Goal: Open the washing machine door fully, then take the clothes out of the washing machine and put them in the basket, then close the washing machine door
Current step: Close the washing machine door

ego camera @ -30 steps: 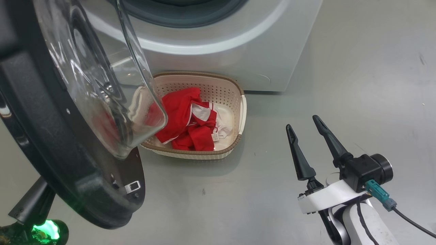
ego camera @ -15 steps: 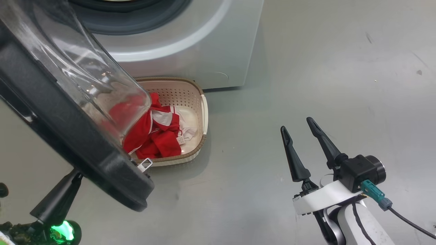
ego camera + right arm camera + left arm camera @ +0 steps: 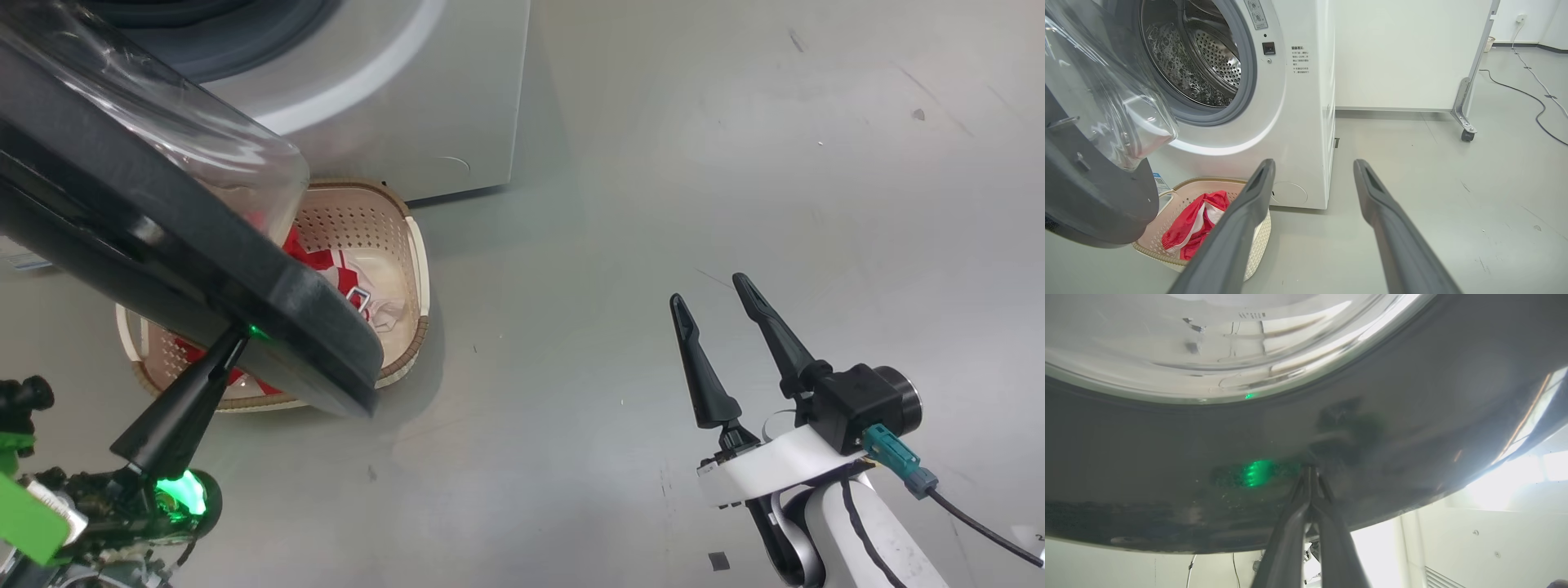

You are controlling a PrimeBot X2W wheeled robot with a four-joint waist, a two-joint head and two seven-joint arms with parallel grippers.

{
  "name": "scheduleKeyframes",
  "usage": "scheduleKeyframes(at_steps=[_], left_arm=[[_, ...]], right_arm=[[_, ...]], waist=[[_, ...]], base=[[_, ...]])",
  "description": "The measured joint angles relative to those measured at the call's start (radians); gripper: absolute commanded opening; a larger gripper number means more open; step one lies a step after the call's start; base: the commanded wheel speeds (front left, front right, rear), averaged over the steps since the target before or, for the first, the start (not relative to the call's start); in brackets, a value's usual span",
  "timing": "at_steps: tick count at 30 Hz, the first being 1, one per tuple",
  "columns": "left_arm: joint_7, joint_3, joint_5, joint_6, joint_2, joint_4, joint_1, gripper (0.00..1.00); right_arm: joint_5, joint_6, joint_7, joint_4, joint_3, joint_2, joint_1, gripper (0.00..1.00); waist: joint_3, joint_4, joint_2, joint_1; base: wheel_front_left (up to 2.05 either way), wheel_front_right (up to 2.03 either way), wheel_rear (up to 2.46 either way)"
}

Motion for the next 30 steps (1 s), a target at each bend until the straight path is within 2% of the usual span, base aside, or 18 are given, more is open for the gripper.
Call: scheduleKeyframes(at_steps=[23,30], left_arm=[[-0.113,-0.031,0.138,0.003,0.007,0.144,-0.347,0.0],[-0.15,-0.019,0.184,0.027,0.03,0.209,-0.457,0.0]], right_arm=[[0.045,-0.001,-0.008,-0.043,0.009,0.009,-0.083,1.0],[0.079,-0.01,-0.008,-0.055,0.028,0.01,-0.098,1.0]], waist=[[0.135,-0.122,0.0,0.0],[0.164,-0.164,0.0,0.0]], base=[[0.0,0.0,0.0],[0.0,0.0,0.0]])
